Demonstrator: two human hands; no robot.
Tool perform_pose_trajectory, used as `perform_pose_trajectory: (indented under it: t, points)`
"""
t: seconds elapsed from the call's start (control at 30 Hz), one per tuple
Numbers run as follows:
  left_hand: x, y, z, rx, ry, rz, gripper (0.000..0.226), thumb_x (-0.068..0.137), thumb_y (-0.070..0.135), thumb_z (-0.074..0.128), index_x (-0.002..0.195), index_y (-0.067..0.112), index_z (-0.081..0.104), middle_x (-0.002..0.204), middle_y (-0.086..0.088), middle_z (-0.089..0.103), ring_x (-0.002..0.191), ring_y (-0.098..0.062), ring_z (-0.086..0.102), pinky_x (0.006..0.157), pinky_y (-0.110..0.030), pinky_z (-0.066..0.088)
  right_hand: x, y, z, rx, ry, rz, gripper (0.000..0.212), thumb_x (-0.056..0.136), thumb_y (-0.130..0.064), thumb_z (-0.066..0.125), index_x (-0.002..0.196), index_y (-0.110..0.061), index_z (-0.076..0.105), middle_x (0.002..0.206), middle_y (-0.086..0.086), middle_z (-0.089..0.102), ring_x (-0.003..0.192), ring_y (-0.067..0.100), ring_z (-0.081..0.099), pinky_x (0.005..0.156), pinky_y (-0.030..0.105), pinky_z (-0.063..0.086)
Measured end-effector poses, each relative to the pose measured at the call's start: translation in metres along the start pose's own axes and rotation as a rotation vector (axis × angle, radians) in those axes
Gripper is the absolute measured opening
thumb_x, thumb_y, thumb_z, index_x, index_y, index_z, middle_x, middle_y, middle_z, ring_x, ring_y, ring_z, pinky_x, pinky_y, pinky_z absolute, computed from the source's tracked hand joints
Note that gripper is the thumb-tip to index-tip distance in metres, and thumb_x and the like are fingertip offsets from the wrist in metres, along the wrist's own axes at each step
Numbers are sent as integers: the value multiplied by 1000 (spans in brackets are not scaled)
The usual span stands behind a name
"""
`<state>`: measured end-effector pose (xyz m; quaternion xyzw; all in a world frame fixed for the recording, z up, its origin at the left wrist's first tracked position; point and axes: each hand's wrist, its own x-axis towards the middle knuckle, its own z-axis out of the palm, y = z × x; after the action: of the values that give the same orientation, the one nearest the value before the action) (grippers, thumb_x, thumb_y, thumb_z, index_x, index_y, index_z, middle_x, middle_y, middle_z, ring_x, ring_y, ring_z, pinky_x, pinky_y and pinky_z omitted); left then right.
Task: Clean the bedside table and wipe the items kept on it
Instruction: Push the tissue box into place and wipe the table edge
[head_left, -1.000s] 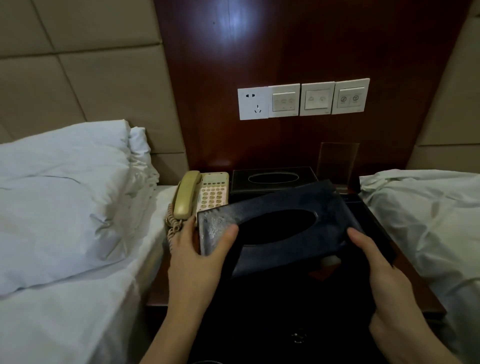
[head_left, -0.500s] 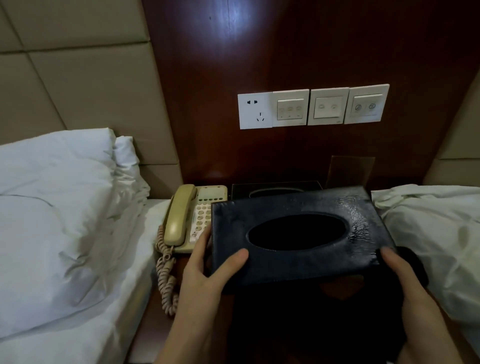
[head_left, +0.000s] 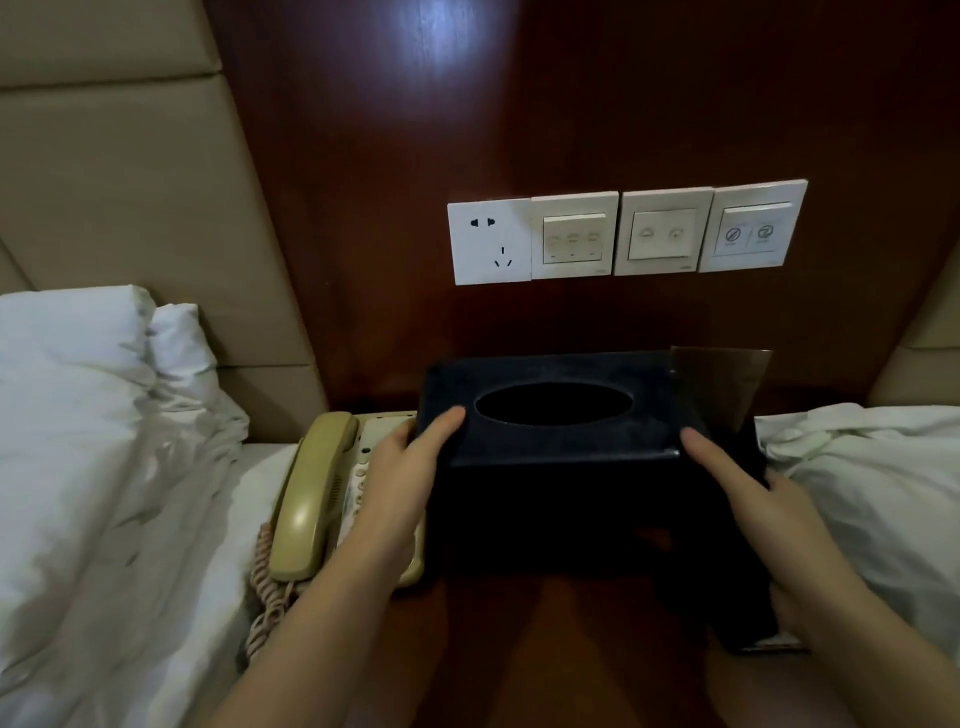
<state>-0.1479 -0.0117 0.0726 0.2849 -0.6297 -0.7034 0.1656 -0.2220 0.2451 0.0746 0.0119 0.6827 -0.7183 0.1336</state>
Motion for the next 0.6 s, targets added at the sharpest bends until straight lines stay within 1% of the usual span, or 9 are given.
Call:
perform_pose_trajectory:
  t: [0.07, 0.1, 0.17, 0.23, 0.33, 0.43, 0.53, 0.57, 0.6]
  points:
    - [11, -2, 4, -11, 2, -1, 34, 92, 45, 69, 119, 23, 70, 103, 4, 79, 87, -12, 76, 58, -18, 53, 12, 1, 6, -13, 23, -18, 40, 76, -50, 77, 108, -28, 70, 99, 0, 77, 92, 25, 73, 88, 46, 57]
    - [13, -2, 6, -18, 7, -2, 32, 93, 44, 69, 118, 25, 70, 102, 5, 79, 84, -10, 75, 56, -16, 51, 17, 3, 8, -35, 46, -38, 39, 76, -51, 77, 108, -28, 70, 100, -1, 76, 92, 24, 72, 87, 44, 57]
    - [17, -6, 10, -35, -2, -1, 29, 92, 43, 69, 117, 27, 69, 99, 6, 80, 82, -9, 76, 60, -20, 52, 26, 5, 10, -85, 82, -73, 38, 78, -50, 76, 107, -26, 70, 100, -1, 75, 91, 22, 71, 80, 39, 57]
    - [20, -9, 13, -49, -7, -6, 27, 93, 44, 69, 116, 29, 67, 102, 4, 78, 88, -14, 75, 65, -25, 53, 35, 5, 11, -108, 101, -83, 39, 78, -51, 76, 105, -24, 70, 98, 0, 75, 88, 22, 71, 74, 37, 56]
    - [24, -15, 16, -81, -5, -5, 24, 93, 48, 68, 111, 32, 64, 107, 3, 75, 98, -18, 72, 74, -31, 54, 42, 4, 12, -125, 117, -82, 38, 77, -51, 77, 101, -22, 70, 95, 2, 75, 86, 24, 71, 74, 38, 56]
    - [23, -15, 19, -73, 1, -12, 13, 94, 48, 66, 99, 36, 62, 104, 3, 75, 97, -19, 72, 78, -33, 56, 47, 3, 13, -187, 125, -100, 39, 79, -55, 72, 100, -23, 68, 97, 2, 73, 88, 23, 69, 76, 38, 56]
    - [27, -18, 15, -67, -17, 0, 12, 95, 47, 65, 98, 36, 62, 105, 3, 74, 97, -19, 72, 77, -33, 57, 46, 2, 14, -305, 159, -150, 50, 78, -65, 67, 106, -23, 67, 99, -2, 71, 91, 21, 67, 76, 39, 55]
    - [26, -17, 15, -64, -17, 5, 14, 95, 48, 65, 102, 36, 63, 108, 3, 74, 99, -19, 72, 79, -34, 57, 43, 1, 14, -365, 187, -206, 57, 77, -70, 64, 111, -24, 65, 101, -3, 70, 93, 20, 67, 79, 42, 56]
    - [27, -18, 14, -53, -11, 18, 24, 93, 51, 66, 110, 34, 64, 114, 3, 73, 103, -18, 71, 84, -34, 57, 39, -4, 14, -425, 217, -268, 64, 76, -73, 61, 117, -24, 61, 104, -5, 68, 96, 20, 66, 80, 43, 56]
